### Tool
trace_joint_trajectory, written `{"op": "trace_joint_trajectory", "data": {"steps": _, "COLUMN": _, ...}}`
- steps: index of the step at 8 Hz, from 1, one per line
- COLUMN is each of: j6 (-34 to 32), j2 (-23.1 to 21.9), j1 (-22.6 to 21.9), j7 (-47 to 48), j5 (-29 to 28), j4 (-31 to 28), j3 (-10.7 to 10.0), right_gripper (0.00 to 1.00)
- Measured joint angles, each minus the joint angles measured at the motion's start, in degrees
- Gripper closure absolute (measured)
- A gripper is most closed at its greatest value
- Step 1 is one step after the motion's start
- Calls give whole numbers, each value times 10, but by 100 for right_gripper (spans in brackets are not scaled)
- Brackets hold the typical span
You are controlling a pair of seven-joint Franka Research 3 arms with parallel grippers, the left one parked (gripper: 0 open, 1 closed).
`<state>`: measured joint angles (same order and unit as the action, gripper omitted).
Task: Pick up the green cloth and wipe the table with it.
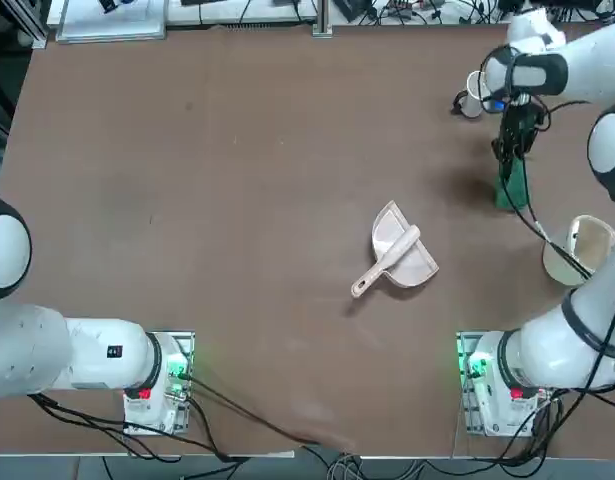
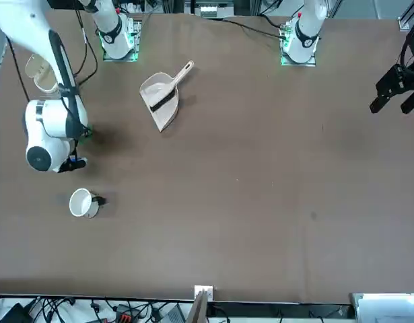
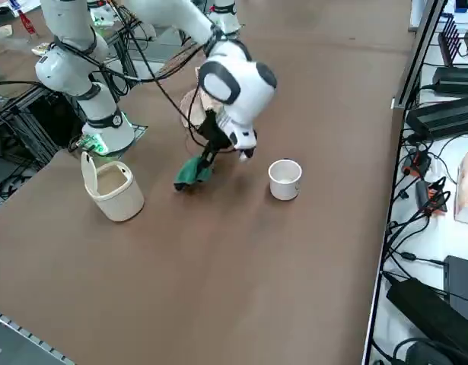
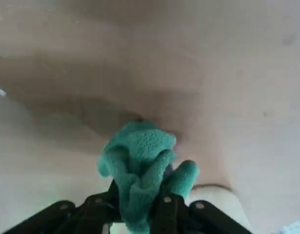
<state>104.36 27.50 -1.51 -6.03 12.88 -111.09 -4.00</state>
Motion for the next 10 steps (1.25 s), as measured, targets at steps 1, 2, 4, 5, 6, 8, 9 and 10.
{"op": "trace_joint_trajectory", "data": {"steps": 1, "j6": 17, "j2": 16, "j1": -3, "j7": 29, "j5": -4, "j4": -1, "j3": 13, "right_gripper": 89}}
{"op": "trace_joint_trajectory", "data": {"steps": 2, "j6": 30, "j2": 29, "j1": -11, "j7": 57, "j5": -19, "j4": -1, "j3": 26, "right_gripper": 89}}
{"op": "trace_joint_trajectory", "data": {"steps": 4, "j6": 41, "j2": 34, "j1": -39, "j7": 78, "j5": -82, "j4": 7, "j3": 32, "right_gripper": 89}}
{"op": "trace_joint_trajectory", "data": {"steps": 5, "j6": 50, "j2": 34, "j1": -55, "j7": 90, "j5": -115, "j4": 14, "j3": 32, "right_gripper": 89}}
{"op": "trace_joint_trajectory", "data": {"steps": 6, "j6": 58, "j2": 36, "j1": -70, "j7": 104, "j5": -143, "j4": 23, "j3": 33, "right_gripper": 89}}
{"op": "trace_joint_trajectory", "data": {"steps": 8, "j6": 66, "j2": 49, "j1": -99, "j7": 145, "j5": -190, "j4": 57, "j3": 33, "right_gripper": 89}}
{"op": "trace_joint_trajectory", "data": {"steps": 9, "j6": 64, "j2": 55, "j1": -110, "j7": 155, "j5": -195, "j4": 76, "j3": 33, "right_gripper": 89}}
{"op": "trace_joint_trajectory", "data": {"steps": 10, "j6": 60, "j2": 59, "j1": -113, "j7": 152, "j5": -194, "j4": 84, "j3": 32, "right_gripper": 89}}
